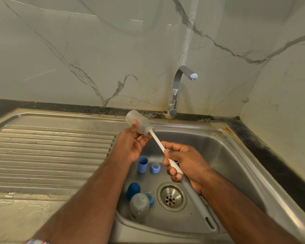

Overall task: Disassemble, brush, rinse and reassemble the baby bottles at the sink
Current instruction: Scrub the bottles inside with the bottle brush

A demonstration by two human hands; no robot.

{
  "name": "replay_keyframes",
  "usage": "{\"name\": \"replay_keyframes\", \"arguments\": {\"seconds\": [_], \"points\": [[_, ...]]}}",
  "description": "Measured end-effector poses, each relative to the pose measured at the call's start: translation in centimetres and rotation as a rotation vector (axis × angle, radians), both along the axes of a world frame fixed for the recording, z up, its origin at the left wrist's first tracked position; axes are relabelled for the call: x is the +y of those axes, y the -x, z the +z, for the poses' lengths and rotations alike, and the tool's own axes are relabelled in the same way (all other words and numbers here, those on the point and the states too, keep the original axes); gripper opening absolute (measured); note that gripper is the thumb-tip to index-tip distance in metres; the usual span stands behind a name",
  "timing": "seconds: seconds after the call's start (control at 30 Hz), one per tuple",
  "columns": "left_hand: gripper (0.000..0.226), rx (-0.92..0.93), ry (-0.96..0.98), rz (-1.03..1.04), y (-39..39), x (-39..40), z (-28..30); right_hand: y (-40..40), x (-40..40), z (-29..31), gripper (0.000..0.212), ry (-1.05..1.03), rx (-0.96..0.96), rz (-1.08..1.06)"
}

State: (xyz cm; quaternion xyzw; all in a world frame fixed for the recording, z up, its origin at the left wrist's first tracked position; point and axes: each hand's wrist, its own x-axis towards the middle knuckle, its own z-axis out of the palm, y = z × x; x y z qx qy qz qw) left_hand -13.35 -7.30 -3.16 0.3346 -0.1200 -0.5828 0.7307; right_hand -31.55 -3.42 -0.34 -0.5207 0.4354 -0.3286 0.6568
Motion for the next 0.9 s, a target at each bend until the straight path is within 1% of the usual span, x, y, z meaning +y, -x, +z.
{"name": "replay_keyframes", "arguments": {"seconds": [0.17,0.23,0.3,0.43,0.47,0.5,0.53,0.57,0.6,0.67,0.7,0.73,0.77,0.8,0.9], "points": [[0.046,0.011,-0.008,-0.005,-0.1,-0.1,0.0,-0.3,0.3,-0.1,0.033,0.067,0.070,-0.021],[0.047,0.021,-0.012,-0.039,-0.2,-0.2,-0.1,-0.4,0.3,-0.2,0.035,0.121,0.124,-0.031],[0.046,0.007,-0.013,-0.106,-0.2,-0.1,-0.1,-0.2,0.2,-0.4,0.039,0.282,0.291,-0.023],[0.041,-0.066,-0.039,-0.172,0.1,0.1,-0.2,0.9,-0.4,-0.4,0.046,0.761,0.812,0.081],[0.042,-0.066,-0.041,-0.171,0.0,0.1,-0.2,1.1,-0.5,-0.4,0.047,0.828,0.897,0.113],[0.043,-0.057,-0.039,-0.166,-0.1,0.1,-0.2,1.2,-0.5,-0.2,0.048,0.863,0.942,0.126],[0.045,-0.042,-0.035,-0.160,-0.2,0.1,-0.2,1.3,-0.6,-0.2,0.048,0.868,0.951,0.120],[0.047,-0.025,-0.032,-0.154,-0.4,0.1,-0.2,1.3,-0.6,-0.2,0.048,0.831,0.907,0.100],[0.047,-0.013,-0.029,-0.150,-0.5,0.1,-0.3,1.1,-0.6,-0.3,0.048,0.746,0.816,0.079],[0.045,-0.014,-0.026,-0.168,-0.4,0.1,-0.3,0.6,-0.5,-0.7,0.047,0.523,0.576,0.037],[0.043,-0.024,-0.026,-0.182,-0.3,0.2,-0.2,0.5,-0.4,-0.7,0.047,0.442,0.485,0.020],[0.042,-0.035,-0.026,-0.191,-0.2,0.2,-0.2,0.6,-0.4,-0.7,0.047,0.414,0.447,0.020],[0.042,-0.043,-0.028,-0.193,-0.2,0.2,-0.1,0.8,-0.4,-0.6,0.047,0.444,0.471,0.033],[0.043,-0.045,-0.034,-0.187,-0.3,0.2,-0.2,1.0,-0.4,-0.5,0.047,0.517,0.559,0.057],[0.048,-0.065,-0.065,-0.150,-0.8,0.1,-0.4,1.3,-0.5,0.1,0.050,0.776,0.934,0.113]]}}
